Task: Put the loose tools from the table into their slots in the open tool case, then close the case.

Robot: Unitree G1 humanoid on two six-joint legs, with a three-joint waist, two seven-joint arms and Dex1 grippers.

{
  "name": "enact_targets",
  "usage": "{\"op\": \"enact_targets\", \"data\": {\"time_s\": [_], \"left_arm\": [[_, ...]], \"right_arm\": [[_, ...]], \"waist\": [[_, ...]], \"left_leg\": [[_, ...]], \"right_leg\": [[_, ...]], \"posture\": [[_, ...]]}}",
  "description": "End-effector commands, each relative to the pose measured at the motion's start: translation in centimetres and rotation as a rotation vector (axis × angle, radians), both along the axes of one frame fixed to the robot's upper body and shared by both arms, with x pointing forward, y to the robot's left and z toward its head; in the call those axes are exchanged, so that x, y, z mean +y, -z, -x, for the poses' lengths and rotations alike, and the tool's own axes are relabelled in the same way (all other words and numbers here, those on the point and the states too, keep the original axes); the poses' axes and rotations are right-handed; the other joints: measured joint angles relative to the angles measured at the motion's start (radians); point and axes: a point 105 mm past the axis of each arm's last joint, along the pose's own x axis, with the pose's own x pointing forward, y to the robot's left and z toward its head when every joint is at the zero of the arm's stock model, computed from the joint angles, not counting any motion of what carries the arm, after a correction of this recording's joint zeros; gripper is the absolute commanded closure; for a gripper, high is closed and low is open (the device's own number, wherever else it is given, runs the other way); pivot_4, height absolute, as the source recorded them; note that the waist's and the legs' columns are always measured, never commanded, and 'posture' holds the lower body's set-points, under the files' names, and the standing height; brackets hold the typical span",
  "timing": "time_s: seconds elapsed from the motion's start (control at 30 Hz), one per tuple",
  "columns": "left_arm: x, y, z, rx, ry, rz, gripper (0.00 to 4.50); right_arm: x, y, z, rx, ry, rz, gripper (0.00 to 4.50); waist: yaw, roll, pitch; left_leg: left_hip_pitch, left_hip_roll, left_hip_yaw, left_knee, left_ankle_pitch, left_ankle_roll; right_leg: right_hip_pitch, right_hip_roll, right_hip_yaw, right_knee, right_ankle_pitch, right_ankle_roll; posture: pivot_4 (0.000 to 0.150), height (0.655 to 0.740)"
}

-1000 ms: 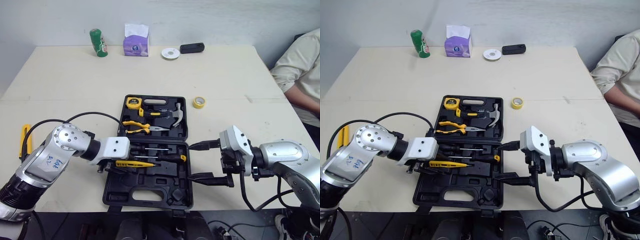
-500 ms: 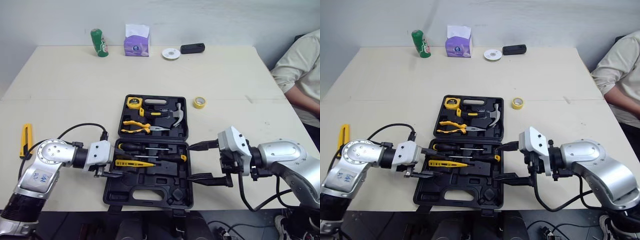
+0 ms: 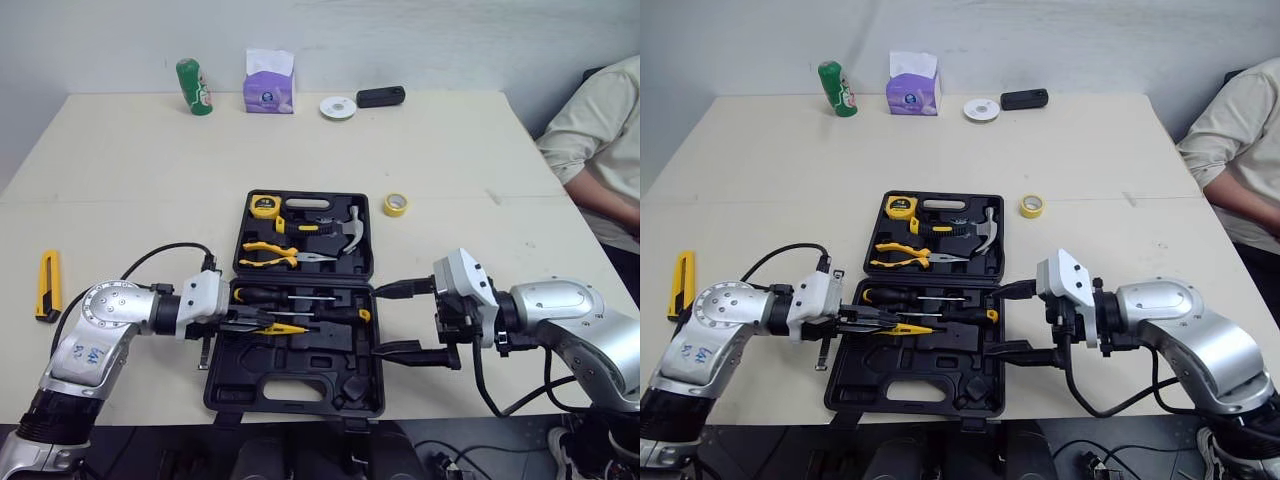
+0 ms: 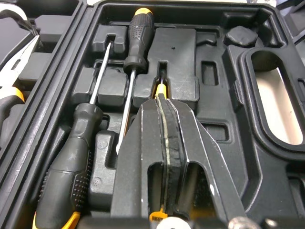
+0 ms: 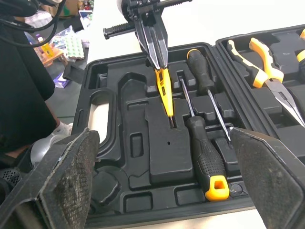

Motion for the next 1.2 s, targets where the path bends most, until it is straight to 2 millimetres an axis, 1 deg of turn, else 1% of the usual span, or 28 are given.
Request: {"op": "enact_targets", "data": {"time_s": [0.03, 0.1, 0.2, 0.37, 0.5, 0.63, 0.83, 0.9, 1.0, 1.07, 1.13, 1.2], "left_arm": [[-0.3, 0.2, -0.3, -0.01, -0.007, 0.014, 4.45], [-0.3, 0.6, -0.3, 0.002, -0.006, 0.005, 4.45], [0.1, 1.9, -0.1, 0.014, -0.005, -0.053, 4.45], [0.7, 3.1, -0.4, -0.023, -0.009, -0.104, 4.45], [1.0, 3.5, -0.5, 0.011, -0.027, -0.097, 4.45], [1.2, 4.0, -0.1, 0.045, -0.019, -0.107, 4.45], [1.9, 5.6, 0.2, 0.157, -0.083, -0.142, 4.45], [2.2, 6.2, 0.2, 0.195, -0.114, -0.16, 4.45], [2.3, 7.1, 1.2, 0.28, -0.111, -0.181, 4.45], [2.5, 7.5, 1.5, 0.294, -0.114, -0.197, 4.45], [2.5, 7.6, 1.5, 0.291, -0.118, -0.199, 4.45], [2.2, 7.3, 1.1, 0.296, -0.145, -0.159, 4.45]], "right_arm": [[0.1, -1.1, -0.1, -0.013, 0.002, -0.052, 0.0], [0.1, -1.3, -0.1, -0.011, 0.003, -0.057, 0.0], [0.0, -1.5, 0.0, -0.008, 0.005, -0.061, 0.0], [0.1, -1.9, -0.6, -0.028, 0.033, -0.074, 0.0], [0.5, -2.3, -0.4, -0.032, 0.02, -0.081, 0.0], [0.5, -2.4, -0.4, -0.03, 0.019, -0.08, 0.0], [0.4, -2.3, -0.4, -0.024, 0.021, -0.078, 0.0], [0.5, -2.2, -0.4, -0.022, 0.021, -0.078, 0.0], [0.5, -2.0, -0.5, -0.017, 0.022, -0.076, 0.0], [0.5, -1.9, -0.5, -0.015, 0.023, -0.075, 0.0], [0.5, -1.8, -0.5, -0.014, 0.025, -0.074, 0.0], [0.5, -1.8, -0.4, -0.011, 0.026, -0.074, 0.0]], "waist": [[0.0, 0.0, 0.0], [0.0, 0.0, 0.0], [0.0, 0.0, 0.0], [-0.001, 0.0, 0.0], [-0.001, 0.0, 0.0], [-0.001, 0.0, 0.0], [-0.002, 0.001, -0.001], [-0.002, 0.004, -0.003], [-0.003, 0.008, -0.007], [-0.005, 0.011, -0.009], [-0.006, 0.013, -0.01], [-0.005, 0.014, -0.011]], "left_leg": [[0.0, 0.0, 0.0, 0.0, 0.0, 0.0], [0.0, 0.0, 0.0, 0.0, 0.0, 0.0], [0.0, 0.0, 0.0, 0.0, 0.0, 0.0], [0.001, 0.0, 0.0, 0.0, 0.0, 0.0], [0.001, 0.0, 0.0, 0.0, 0.0, 0.0], [0.001, 0.0, 0.0, 0.0, 0.0, 0.0], [0.003, 0.0, 0.0, 0.0, 0.0, 0.0], [0.004, 0.0, 0.0, 0.0, 0.0, 0.0], [0.006, 0.0, 0.001, -0.001, 0.0, 0.0], [0.009, 0.0, 0.001, -0.002, -0.001, -0.001], [0.012, 0.001, 0.002, -0.004, -0.002, -0.001], [0.014, 0.001, 0.002, -0.005, -0.002, -0.002]], "right_leg": [[0.0, 0.0, 0.0, 0.0, 0.0, 0.0], [0.0, 0.0, 0.0, 0.0, 0.0, 0.0], [0.0, 0.0, 0.0, 0.0, 0.0, 0.0], [0.0, 0.0, 0.0, 0.0, 0.0, 0.0], [0.0, 0.0, 0.0, 0.0, 0.0, 0.0], [0.001, -0.001, 0.0, 0.0, 0.0, 0.0], [0.002, 0.0, 0.0, 0.0, 0.0, 0.0], [0.003, -0.001, 0.001, 0.0, 0.0, 0.0], [0.005, 0.0, 0.002, 0.0, 0.0, 0.0], [0.006, 0.0, 0.003, 0.0, 0.0, -0.001], [0.008, 0.0, 0.003, 0.0, -0.001, -0.001], [0.009, 0.0, 0.003, 0.0, -0.001, -0.002]], "posture": [[0.15, 0.7316], [0.15, 0.7316], [0.15, 0.7316], [0.15, 0.7316], [0.15, 0.7316], [0.15, 0.7316], [0.15, 0.7316], [0.15, 0.7316], [0.15, 0.7316], [0.15, 0.7316], [0.15, 0.7316], [0.15, 0.7316]]}}
